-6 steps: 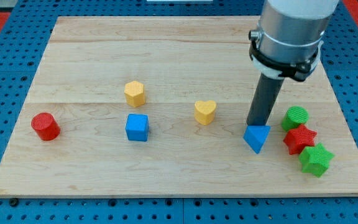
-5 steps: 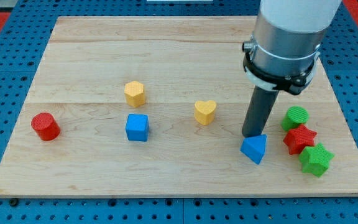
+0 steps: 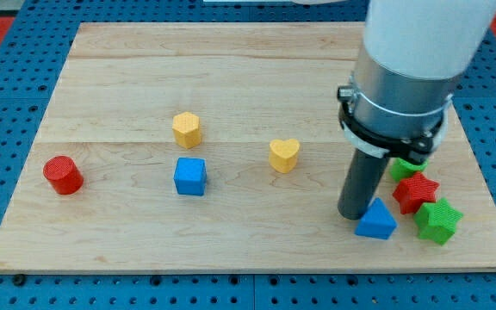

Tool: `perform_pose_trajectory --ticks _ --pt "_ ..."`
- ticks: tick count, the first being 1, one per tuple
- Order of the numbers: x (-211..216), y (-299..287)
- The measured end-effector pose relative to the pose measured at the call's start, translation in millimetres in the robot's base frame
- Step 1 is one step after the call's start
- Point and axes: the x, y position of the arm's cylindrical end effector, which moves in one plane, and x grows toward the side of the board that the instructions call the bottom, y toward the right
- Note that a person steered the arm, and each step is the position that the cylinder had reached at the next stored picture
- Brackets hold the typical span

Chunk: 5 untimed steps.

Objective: Move the blue triangle left to the green star

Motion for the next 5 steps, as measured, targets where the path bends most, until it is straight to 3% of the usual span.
perform_pose_trajectory --ticks 2,4,5 --pt "21 19" --pt "61 -32" --pt "61 -9"
